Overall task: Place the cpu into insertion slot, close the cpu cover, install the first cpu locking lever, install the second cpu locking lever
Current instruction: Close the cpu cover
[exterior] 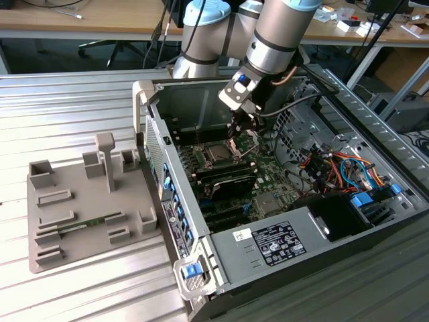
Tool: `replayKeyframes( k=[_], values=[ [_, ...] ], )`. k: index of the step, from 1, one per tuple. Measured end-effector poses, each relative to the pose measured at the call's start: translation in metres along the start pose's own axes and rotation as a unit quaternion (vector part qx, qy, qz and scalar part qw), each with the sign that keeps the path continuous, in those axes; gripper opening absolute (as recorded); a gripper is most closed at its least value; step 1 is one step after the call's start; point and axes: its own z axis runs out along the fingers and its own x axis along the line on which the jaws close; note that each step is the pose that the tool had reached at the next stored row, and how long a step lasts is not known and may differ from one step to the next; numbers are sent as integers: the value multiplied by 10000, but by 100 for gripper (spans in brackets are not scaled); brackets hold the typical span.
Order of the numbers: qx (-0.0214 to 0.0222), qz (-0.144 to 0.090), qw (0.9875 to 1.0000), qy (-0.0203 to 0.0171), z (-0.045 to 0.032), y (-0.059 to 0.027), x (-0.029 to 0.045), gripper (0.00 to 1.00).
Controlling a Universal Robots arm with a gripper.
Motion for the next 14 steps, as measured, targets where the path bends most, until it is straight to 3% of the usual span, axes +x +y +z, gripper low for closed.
replayKeyframes(
  k=[14],
  values=[
    [9, 0, 10000, 1, -50, 15, 1, 10]
  ],
)
